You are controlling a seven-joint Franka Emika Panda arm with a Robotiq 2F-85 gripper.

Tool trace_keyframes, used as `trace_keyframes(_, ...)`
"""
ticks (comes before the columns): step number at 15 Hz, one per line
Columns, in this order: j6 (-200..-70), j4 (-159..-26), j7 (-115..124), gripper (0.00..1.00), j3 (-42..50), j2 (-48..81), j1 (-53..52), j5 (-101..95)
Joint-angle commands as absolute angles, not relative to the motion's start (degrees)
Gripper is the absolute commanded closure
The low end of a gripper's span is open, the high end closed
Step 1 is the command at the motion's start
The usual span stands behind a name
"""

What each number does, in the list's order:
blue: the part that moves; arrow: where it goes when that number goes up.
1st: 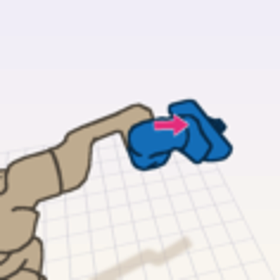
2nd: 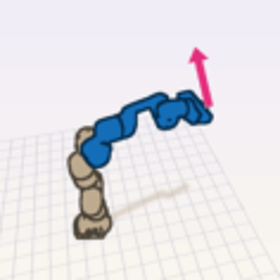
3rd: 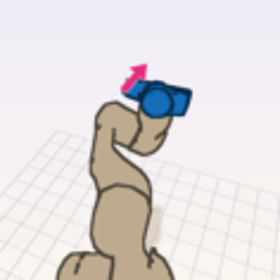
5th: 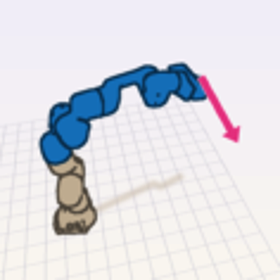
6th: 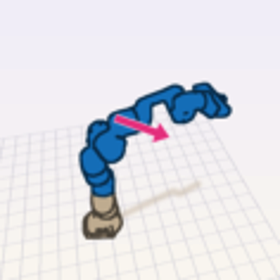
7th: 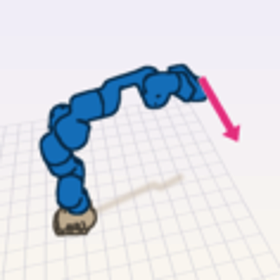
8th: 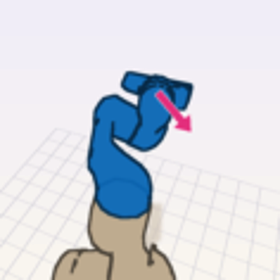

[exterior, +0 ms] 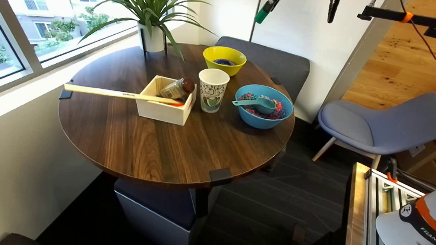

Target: Put the green block in the yellow bowl

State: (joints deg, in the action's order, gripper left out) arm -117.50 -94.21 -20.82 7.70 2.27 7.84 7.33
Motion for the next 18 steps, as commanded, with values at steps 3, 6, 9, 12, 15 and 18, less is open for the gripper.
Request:
trace_keyframes(3, -119.03, -83.75, -37.16, 0.92, 8.02, 14.83, 13.32, 18.7)
trace_keyframes(6, -113.6, -76.49, -40.85, 0.92, 5.26, 20.83, 14.74, 21.15)
trace_keyframes(9, -106.7, -70.66, -39.5, 0.92, 2.88, 25.83, 15.01, 21.06)
trace_keyframes(12, -104.75, -67.1, -37.13, 0.92, 1.88, 30.04, 15.24, 20.3)
trace_keyframes(15, -105.41, -63.82, -34.64, 0.92, 1.43, 33.64, 16.2, 20.12)
trace_keyframes(18, -102.49, -60.43, -32.93, 0.92, 0.38, 37.07, 17.28, 20.13)
